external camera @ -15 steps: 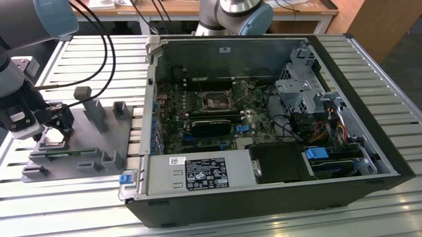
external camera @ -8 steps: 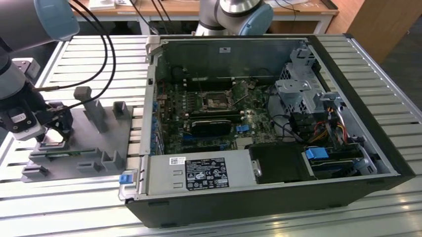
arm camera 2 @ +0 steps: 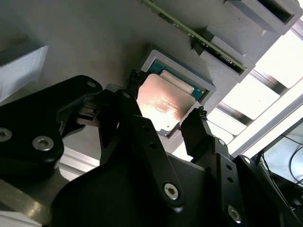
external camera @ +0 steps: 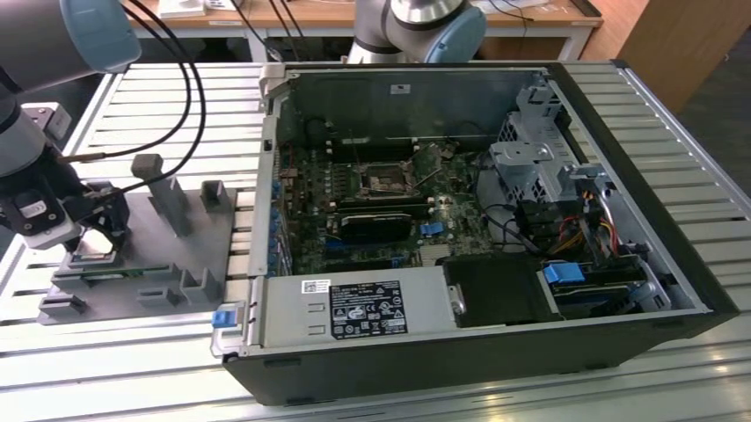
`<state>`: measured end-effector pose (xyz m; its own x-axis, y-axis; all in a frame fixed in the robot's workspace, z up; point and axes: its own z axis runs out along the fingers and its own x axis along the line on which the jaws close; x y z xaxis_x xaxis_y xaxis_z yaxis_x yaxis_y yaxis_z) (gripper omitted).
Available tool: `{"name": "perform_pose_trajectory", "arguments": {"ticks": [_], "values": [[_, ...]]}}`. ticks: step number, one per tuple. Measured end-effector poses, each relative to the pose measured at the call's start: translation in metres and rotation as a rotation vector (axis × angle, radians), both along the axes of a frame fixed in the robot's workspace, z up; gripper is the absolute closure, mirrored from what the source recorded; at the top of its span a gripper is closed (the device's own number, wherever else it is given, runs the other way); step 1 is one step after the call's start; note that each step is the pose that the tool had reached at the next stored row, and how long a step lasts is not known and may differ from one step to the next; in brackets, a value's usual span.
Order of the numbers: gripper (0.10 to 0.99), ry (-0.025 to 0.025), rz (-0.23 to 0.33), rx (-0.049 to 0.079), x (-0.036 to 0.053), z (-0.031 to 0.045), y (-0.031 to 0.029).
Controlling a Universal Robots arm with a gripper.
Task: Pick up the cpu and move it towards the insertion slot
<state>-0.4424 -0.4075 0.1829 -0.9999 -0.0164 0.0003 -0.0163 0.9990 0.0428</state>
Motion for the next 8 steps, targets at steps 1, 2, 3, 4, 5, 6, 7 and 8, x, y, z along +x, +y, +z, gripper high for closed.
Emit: {"name": "perform_pose_trajectory", "arguments": {"ticks": [1,2,3,4,5,6,7,8], "values": [[0.459,0.0000,0.000,0.000,-0.0001,0.0000,0.0002],[0.459,-0.0001,0.000,0.000,-0.0001,-0.0001,0.0004],[0.459,0.0000,0.000,0.000,-0.0002,-0.0001,0.0007],[0.459,0.0000,0.000,0.000,-0.0002,-0.0001,0.0009],[0.475,0.0000,0.000,0.000,-0.0002,-0.0001,0.0010],[0.475,0.0002,0.000,0.000,-0.0002,-0.0001,0.0011],[0.541,0.0002,0.000,0.000,-0.0002,-0.0001,0.0012],[0.541,0.0001,0.000,0.000,-0.0002,-0.0001,0.0013]]}}
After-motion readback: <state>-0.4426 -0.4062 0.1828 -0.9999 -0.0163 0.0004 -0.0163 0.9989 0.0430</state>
